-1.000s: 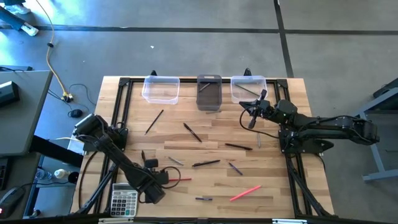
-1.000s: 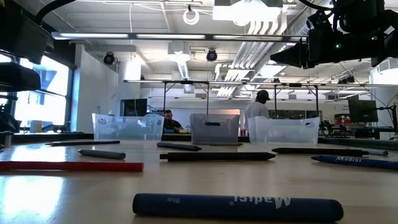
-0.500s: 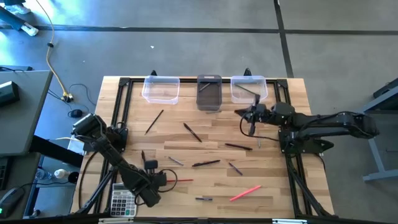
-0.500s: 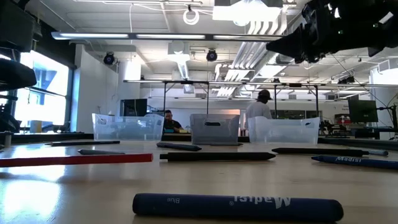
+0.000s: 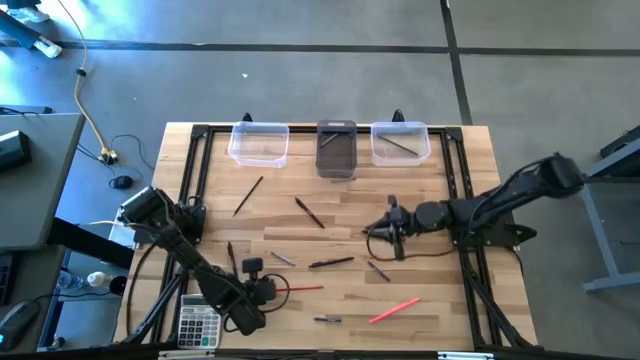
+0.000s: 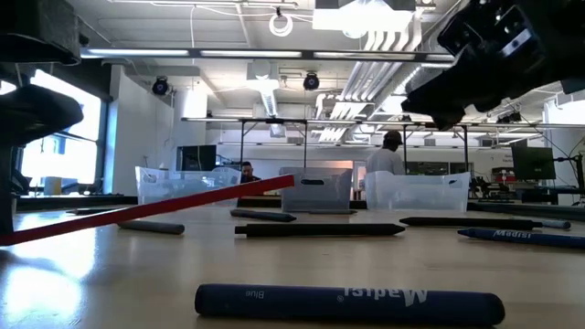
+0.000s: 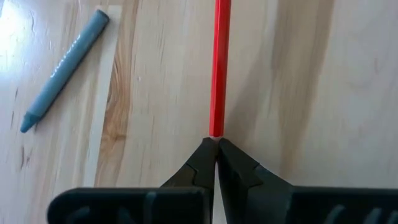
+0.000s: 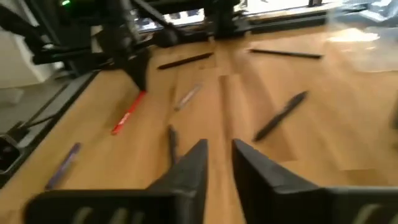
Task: Sort crayons/erasers/pens/pencils in bins
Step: Put the red pencil into the right transparent bin
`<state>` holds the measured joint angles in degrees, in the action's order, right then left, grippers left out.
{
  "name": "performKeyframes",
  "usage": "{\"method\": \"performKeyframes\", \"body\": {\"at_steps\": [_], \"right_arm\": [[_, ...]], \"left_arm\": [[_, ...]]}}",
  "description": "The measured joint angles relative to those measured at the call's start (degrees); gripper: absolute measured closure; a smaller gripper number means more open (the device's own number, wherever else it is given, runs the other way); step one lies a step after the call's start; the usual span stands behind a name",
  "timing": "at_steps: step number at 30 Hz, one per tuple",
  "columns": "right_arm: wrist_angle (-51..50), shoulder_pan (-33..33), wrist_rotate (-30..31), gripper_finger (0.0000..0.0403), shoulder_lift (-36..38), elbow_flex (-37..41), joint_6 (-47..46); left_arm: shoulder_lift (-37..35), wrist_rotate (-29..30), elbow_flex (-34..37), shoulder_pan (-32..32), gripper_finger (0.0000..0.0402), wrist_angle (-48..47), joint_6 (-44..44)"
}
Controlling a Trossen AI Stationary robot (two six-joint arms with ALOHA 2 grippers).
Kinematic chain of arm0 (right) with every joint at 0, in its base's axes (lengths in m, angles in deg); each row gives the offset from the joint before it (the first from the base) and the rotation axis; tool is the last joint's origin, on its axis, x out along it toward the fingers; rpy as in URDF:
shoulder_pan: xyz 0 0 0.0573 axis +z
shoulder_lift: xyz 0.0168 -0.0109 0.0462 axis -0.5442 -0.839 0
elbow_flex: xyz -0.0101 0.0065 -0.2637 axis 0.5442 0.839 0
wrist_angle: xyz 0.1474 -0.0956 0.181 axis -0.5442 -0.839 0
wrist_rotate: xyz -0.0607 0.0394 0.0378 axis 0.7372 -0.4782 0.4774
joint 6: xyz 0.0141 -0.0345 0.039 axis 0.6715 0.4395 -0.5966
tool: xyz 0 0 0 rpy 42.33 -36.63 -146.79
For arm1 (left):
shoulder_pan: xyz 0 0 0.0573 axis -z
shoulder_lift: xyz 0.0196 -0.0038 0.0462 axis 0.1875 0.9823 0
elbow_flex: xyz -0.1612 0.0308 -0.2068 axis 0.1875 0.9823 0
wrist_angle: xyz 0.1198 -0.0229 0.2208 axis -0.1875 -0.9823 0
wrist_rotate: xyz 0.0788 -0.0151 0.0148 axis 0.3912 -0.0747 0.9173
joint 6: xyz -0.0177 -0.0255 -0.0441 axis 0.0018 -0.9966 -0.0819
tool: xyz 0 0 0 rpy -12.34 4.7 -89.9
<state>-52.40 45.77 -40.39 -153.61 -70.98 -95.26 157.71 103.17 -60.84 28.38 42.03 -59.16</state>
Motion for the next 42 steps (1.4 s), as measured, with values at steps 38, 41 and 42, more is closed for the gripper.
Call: {"method": "performKeyframes", "body": {"at_steps": [38,41,42], "right_arm": [[-5.87,13.62,3.69,0.0170,-45.99,-38.12,0.86],[-6.16,13.61,3.98,0.0205,-45.99,-38.27,0.96],[-6.19,13.62,4.01,0.0220,-45.99,-38.26,1.06]], "left_arm": [[0.51,3.06,-0.02,-0.27,0.0401,2.14,0.19],[0.51,3.21,-0.02,-0.27,0.0401,2.17,0.22],[0.52,3.34,-0.02,-0.27,0.0401,2.19,0.22]]}}
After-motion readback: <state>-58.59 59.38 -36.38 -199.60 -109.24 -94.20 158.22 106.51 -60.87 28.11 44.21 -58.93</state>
